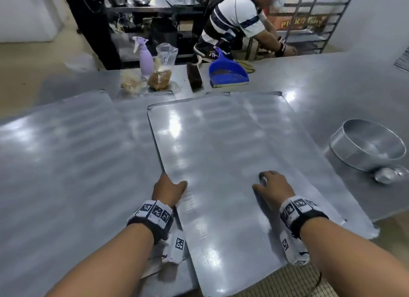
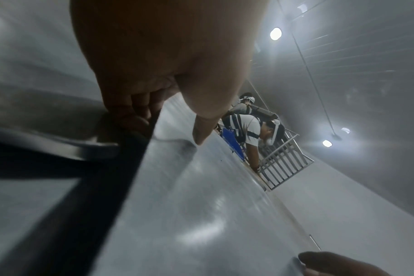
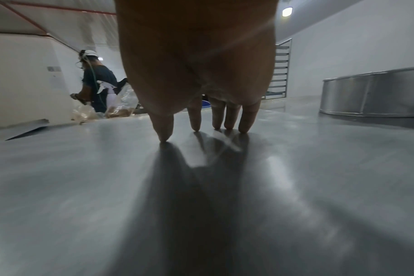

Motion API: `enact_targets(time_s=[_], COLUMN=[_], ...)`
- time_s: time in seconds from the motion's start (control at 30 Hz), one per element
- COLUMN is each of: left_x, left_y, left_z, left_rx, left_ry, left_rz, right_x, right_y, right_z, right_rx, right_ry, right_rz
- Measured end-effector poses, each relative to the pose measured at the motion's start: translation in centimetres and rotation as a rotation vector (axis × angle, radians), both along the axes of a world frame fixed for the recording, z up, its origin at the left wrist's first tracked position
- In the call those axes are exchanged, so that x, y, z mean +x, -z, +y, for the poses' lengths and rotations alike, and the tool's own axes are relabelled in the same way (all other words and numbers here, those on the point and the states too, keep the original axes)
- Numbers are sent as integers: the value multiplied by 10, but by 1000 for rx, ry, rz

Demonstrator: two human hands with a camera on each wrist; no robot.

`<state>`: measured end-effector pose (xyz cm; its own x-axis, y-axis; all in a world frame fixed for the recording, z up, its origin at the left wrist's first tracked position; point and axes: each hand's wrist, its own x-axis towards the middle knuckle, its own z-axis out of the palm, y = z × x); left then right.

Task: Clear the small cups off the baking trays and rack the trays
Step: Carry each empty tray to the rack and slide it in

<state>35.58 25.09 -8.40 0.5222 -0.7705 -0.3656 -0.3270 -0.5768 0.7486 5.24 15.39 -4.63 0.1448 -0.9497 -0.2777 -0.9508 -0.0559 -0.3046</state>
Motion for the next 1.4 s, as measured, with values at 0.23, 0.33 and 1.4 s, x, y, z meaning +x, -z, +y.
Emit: enact_targets(time_s=[0.23,0.33,1.4], left_x=[-7,-12,-128], left_y=[10,14,4], left_z=[-21,-27,-189], left_rx=[-50,-79,39], left_ry=[-163,-210,-92], left_rz=[27,36,-204], right_x=[-44,-60,-219], right_y=[4,17,50], right_z=[-74,-117,-253], right_rx=[66,84,119], right_ry=[78,71,269], right_rz=[78,24,-329])
